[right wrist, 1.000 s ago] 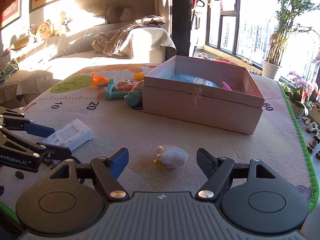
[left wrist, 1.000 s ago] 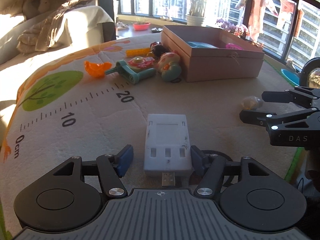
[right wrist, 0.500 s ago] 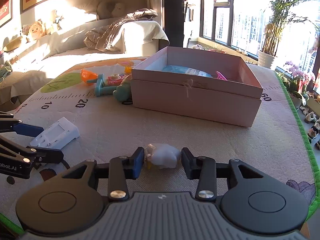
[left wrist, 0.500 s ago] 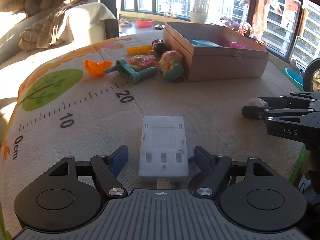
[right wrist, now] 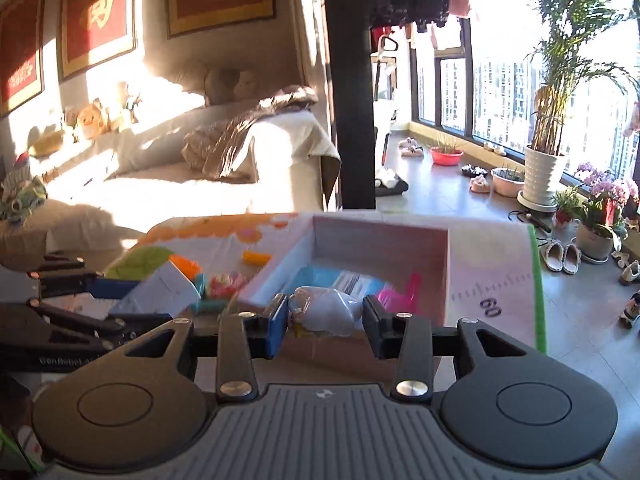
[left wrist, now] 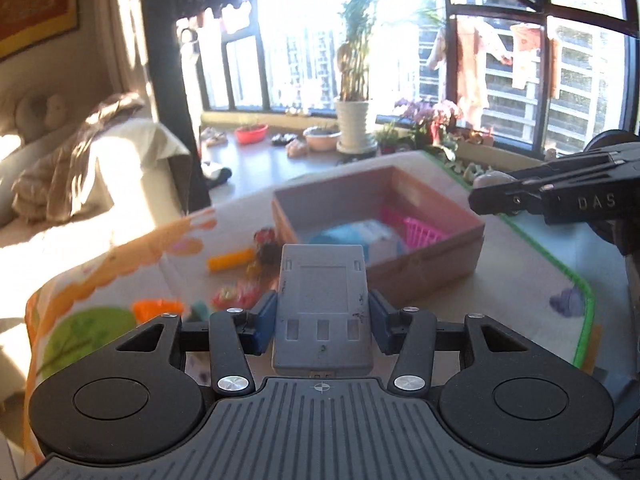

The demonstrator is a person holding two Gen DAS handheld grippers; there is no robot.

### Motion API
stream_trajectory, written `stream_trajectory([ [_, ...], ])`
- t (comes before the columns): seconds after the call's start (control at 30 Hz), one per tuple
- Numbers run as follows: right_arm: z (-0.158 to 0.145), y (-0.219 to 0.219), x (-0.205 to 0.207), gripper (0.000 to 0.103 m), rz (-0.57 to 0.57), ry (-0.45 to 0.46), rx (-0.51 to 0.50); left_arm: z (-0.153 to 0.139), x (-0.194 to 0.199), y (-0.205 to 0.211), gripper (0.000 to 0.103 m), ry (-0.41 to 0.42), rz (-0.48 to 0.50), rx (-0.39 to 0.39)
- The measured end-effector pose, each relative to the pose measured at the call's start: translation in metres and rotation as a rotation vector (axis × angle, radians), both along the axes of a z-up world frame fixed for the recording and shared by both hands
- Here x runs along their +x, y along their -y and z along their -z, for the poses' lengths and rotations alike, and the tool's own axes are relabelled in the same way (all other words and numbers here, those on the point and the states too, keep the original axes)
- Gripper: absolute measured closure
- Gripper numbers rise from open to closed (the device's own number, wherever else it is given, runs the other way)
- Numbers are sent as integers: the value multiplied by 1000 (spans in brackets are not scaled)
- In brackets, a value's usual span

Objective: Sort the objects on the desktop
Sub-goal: 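Carry the charger into the box with the left tool while the right tool carries a white toy there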

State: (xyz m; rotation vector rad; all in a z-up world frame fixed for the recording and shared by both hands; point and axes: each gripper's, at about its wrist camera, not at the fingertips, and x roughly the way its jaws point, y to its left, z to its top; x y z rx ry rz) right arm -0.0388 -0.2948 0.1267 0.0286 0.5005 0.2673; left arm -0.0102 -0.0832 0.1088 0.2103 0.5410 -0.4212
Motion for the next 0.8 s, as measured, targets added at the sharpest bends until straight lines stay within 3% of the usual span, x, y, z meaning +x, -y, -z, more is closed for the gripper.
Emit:
stream_trajectory([
  [0.13, -19, 15, 41, 63, 67, 39, -18, -7, 53, 39, 50, 38, 51, -7],
  [0.27, -18, 24, 93, 63, 100, -21, 10, -2, 112, 61, 48, 12, 13, -42],
  [0.3, -15, 25, 105, 63, 105, -42, 20, 0, 117, 59, 43, -4, -5, -48],
  [0.4, -1, 28, 137, 63, 109, -112, 43, 10, 100, 38, 19, -39, 12, -74],
  [0.43, 4, 28, 146, 63, 110, -133, 45, 15, 91, 30, 16, -45, 5, -64],
  [0.63, 42, 14, 191, 57, 152, -227, 41, 53, 48, -17, 9, -160, -63, -54],
  [0.8, 49, -4, 200, 57, 145, -251, 23, 78, 31, -41, 8, -232, -113, -59],
])
